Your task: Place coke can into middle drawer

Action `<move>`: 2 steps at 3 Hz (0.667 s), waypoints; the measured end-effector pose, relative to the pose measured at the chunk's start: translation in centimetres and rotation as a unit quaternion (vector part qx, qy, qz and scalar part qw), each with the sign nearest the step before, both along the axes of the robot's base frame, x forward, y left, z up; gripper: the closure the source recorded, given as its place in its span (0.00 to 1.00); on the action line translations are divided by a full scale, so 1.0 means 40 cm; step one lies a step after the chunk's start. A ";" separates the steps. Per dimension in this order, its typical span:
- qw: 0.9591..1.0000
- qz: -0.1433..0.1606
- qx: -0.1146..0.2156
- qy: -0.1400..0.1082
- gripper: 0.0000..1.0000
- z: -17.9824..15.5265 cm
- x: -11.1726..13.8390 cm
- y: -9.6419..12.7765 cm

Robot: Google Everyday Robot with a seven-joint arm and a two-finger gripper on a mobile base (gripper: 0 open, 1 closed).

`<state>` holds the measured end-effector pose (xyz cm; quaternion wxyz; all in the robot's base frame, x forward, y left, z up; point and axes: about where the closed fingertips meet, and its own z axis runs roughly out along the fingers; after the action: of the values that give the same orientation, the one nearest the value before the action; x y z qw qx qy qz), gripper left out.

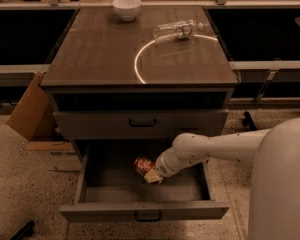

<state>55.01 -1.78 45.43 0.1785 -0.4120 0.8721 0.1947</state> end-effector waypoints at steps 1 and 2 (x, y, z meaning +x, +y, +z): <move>1.000 -0.008 0.009 0.010 0.11 -0.028 -0.005 -0.011; 1.000 -0.021 0.014 0.012 0.00 -0.028 -0.023 -0.043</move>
Offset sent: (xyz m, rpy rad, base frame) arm -0.0165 -0.0367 -0.0085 0.0380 0.0249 -0.0792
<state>54.09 -3.51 44.32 0.1777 -0.3886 0.8799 0.2080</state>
